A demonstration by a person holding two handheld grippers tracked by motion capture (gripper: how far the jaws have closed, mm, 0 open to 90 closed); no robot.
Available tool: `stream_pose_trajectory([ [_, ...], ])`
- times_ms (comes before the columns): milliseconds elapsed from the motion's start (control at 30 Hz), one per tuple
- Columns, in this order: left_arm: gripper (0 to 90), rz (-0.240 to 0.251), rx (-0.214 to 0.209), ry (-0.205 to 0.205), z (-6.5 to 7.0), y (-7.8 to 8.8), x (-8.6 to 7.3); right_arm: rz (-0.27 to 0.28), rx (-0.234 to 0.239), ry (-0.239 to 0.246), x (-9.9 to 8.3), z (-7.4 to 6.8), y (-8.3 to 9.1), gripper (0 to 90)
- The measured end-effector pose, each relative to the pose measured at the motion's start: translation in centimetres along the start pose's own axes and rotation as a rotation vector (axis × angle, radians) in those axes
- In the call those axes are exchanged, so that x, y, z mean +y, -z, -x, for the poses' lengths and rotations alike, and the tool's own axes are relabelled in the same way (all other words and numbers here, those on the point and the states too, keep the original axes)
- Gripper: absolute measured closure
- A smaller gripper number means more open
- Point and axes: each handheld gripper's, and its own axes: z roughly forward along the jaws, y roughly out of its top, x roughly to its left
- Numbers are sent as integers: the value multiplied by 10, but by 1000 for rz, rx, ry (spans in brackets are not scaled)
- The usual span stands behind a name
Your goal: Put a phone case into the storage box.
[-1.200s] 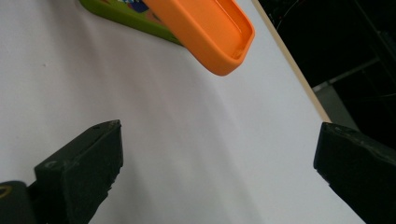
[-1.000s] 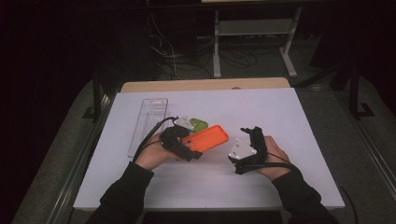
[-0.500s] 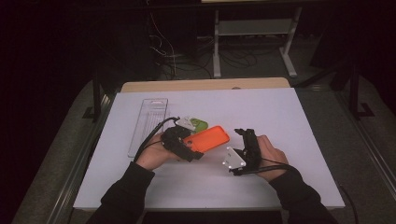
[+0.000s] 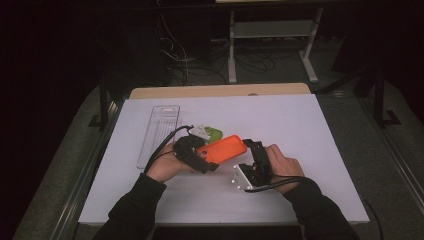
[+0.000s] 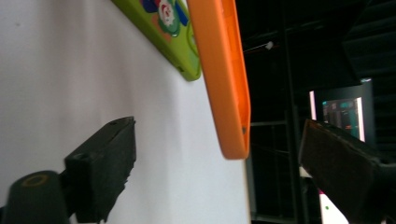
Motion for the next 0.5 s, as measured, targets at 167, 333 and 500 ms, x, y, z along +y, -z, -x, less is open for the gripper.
stream_pose_trajectory([
  [167, 159, -15, 2, -21, 1, 0, 0, 13, -47, 96, 3, -2, -1, 194],
  [333, 159, -4, -8, -12, 3, -2, 1, 40, -95, 113, 8, -7, -1, 309],
  [500, 159, -3, -15, -9, 4, -3, 2, 40, -100, 130, 10, -10, -2, 423],
])
